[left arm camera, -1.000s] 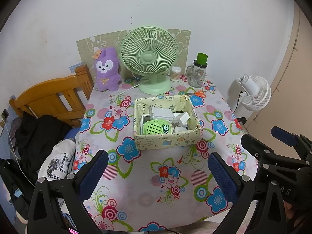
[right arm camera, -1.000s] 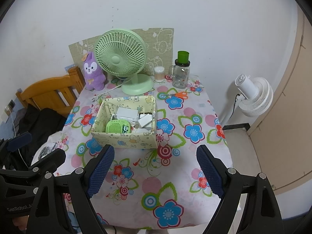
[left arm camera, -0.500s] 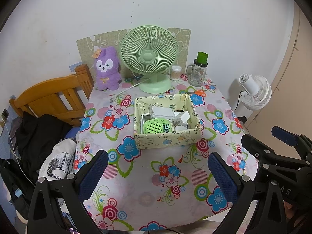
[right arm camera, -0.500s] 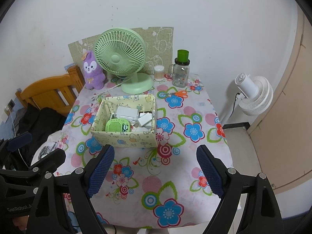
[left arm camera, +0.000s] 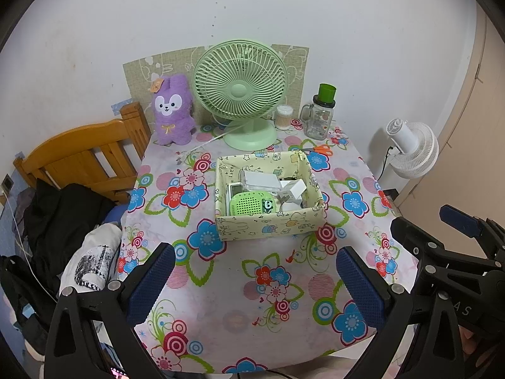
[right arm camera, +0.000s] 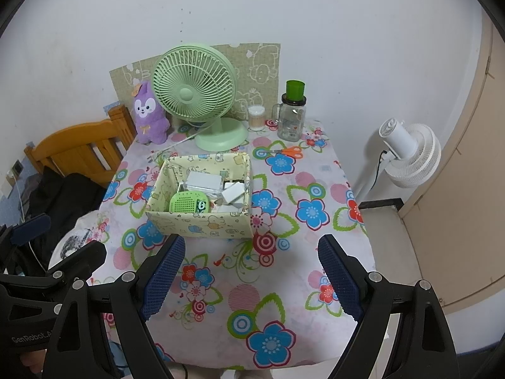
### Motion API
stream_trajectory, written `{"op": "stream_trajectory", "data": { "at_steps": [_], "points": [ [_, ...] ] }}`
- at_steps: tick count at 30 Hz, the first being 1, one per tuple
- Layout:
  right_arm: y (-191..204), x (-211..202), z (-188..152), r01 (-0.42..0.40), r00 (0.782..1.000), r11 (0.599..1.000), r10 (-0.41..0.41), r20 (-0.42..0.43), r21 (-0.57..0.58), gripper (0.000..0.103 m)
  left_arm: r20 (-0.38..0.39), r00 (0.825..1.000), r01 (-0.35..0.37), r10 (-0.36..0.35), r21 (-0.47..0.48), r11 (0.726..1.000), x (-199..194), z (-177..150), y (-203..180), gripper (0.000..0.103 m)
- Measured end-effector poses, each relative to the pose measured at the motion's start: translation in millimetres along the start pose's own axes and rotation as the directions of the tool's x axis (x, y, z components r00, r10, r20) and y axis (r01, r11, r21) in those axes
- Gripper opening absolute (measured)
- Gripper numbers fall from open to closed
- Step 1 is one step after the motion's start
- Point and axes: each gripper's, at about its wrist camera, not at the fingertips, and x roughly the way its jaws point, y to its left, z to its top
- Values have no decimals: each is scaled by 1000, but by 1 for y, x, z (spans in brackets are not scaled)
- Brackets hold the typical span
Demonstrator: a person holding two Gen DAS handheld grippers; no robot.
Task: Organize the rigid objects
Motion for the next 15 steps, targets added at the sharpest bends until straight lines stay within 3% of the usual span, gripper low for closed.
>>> {"op": "stream_trajectory", "data": {
  "at_steps": [15],
  "points": [
    [1,0,0,1,1000,1000,-1,-2,-1,88,-2,1000,-1,1,1,1000,1,1,0,103]
  ]
}}
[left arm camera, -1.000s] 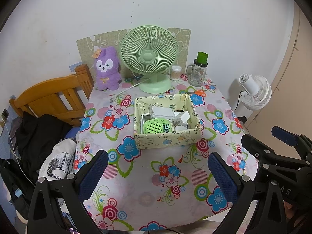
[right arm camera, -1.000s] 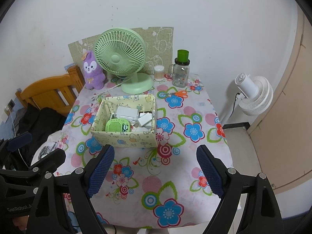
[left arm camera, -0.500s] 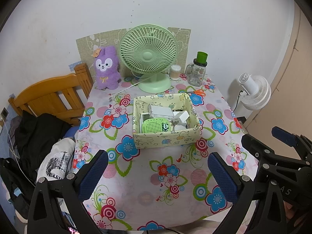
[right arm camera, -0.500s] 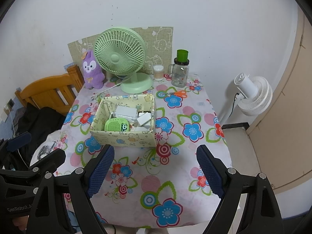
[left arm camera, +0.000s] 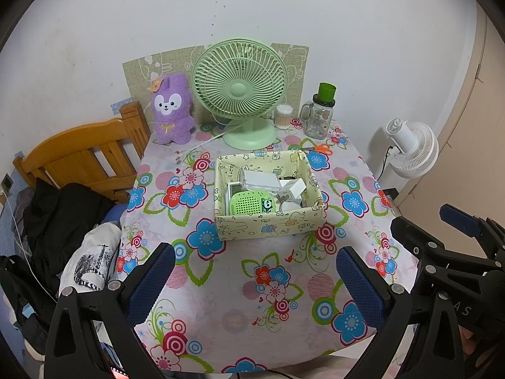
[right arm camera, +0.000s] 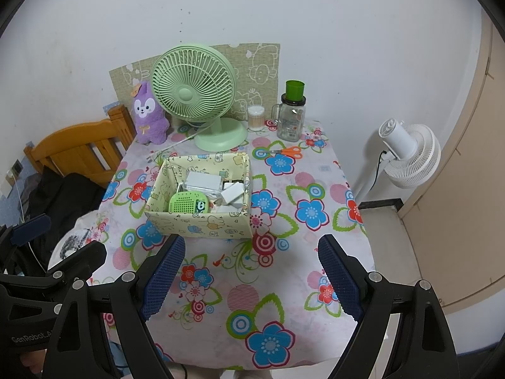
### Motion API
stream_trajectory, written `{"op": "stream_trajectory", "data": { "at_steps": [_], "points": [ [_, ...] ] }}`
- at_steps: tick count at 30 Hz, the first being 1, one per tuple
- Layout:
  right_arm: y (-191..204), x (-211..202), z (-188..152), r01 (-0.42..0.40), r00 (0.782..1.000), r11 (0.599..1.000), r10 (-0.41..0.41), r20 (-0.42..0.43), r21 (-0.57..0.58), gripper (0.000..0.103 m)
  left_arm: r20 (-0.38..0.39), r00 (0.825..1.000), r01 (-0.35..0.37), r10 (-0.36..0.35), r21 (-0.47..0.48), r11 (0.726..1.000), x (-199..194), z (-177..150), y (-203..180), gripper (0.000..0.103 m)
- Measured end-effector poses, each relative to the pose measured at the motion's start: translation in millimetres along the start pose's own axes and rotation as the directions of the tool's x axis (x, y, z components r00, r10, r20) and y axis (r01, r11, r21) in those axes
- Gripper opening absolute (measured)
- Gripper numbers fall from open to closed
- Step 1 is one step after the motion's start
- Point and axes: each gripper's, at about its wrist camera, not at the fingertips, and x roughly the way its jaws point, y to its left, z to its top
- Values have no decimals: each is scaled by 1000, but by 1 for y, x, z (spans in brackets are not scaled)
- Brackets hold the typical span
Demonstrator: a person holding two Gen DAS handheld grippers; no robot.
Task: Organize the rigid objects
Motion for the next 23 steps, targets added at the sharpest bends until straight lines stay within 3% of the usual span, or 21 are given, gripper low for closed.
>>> {"op": "stream_trajectory", "data": {
  "at_steps": [15,23],
  "points": [
    [-1,1,1,0,1000,1000,0,-8,0,88,-6,1000,-5,5,3,1000,3,-2,-3,103],
    [2,19,5,-8,999,1000,7,-39,-9,88,-43,999,-5,6,1,1000,24,1,4,103]
  ]
}}
